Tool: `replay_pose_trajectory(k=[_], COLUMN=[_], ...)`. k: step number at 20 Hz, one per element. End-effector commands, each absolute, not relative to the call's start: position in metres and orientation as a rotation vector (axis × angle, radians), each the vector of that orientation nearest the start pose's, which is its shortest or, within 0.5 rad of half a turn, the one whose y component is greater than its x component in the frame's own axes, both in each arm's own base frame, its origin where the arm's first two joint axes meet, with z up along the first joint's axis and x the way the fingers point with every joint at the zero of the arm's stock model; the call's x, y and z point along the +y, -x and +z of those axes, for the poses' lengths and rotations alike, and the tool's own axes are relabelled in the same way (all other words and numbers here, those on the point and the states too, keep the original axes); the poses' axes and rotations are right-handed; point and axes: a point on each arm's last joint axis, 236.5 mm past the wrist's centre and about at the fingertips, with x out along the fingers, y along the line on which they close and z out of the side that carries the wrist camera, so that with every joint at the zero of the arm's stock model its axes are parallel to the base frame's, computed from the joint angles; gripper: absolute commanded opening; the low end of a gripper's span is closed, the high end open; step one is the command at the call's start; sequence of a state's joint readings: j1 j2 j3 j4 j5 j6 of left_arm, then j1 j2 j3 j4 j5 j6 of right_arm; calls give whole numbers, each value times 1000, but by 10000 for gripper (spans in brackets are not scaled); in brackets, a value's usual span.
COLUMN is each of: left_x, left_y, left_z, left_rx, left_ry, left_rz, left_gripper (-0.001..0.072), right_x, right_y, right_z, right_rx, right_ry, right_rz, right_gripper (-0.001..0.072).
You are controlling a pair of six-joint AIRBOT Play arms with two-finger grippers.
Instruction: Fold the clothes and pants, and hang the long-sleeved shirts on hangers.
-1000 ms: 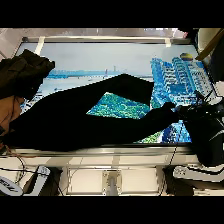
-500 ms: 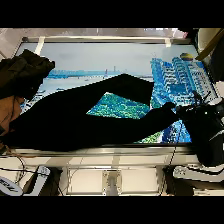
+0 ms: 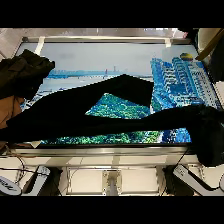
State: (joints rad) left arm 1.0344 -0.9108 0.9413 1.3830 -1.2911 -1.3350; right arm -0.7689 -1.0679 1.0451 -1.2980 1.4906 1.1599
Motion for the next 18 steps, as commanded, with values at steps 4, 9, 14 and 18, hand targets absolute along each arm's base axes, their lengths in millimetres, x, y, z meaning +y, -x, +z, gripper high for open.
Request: replay_pose_trajectory(k=[4,9,14,18], left_x=[214,225,235,250], left_y=[-153,-127,-189,-286], left_z=[-3,-22,37,144], left_rx=[1295,1366,1073,599], left_ry=[614,552,669,698], left_rz=[629,714,695,545], left_gripper=[11,12,615,618], right_x=[-106,-108,-143,-161], right_y=[-138,-118,-184,-291], right_z=[-44,-64,18,122], right_rx=[1580,1641,1387,902], right_ry=[-625,-606,-574,-557], right_rz=[-146,-187,-212,-178], right_gripper=[6,19,300,298])
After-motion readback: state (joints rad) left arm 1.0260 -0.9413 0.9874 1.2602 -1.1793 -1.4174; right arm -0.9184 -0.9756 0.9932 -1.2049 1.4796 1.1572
